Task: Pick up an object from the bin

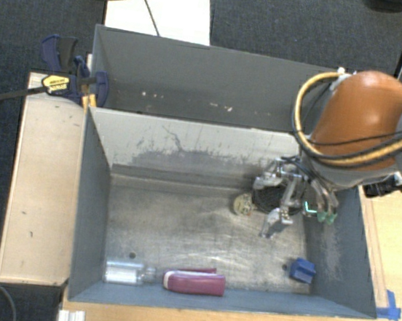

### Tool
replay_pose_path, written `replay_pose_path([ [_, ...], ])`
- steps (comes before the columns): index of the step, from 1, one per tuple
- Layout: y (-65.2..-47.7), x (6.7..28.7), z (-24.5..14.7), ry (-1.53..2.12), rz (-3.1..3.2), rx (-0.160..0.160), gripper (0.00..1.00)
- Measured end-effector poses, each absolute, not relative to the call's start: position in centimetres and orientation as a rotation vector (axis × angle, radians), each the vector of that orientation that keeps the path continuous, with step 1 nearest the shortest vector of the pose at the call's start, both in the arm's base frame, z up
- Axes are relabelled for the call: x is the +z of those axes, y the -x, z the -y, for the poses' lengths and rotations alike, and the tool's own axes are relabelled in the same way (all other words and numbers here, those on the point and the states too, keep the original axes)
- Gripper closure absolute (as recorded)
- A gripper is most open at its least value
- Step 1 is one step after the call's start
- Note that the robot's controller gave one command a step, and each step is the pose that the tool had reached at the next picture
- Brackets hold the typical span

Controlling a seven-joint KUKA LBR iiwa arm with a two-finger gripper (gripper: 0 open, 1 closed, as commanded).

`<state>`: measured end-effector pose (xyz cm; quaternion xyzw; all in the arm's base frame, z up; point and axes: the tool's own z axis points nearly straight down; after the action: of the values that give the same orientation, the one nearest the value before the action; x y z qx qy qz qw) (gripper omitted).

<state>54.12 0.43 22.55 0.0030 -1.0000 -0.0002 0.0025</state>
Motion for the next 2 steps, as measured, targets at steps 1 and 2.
replay_pose_path([
  [1, -54.6, 8.1, 4.6, -0.474, 3.102, -0.001, 0.0],
  [2, -49.8, 12.3, 8.6, -0.708, 3.062, 0.003, 0.0],
])
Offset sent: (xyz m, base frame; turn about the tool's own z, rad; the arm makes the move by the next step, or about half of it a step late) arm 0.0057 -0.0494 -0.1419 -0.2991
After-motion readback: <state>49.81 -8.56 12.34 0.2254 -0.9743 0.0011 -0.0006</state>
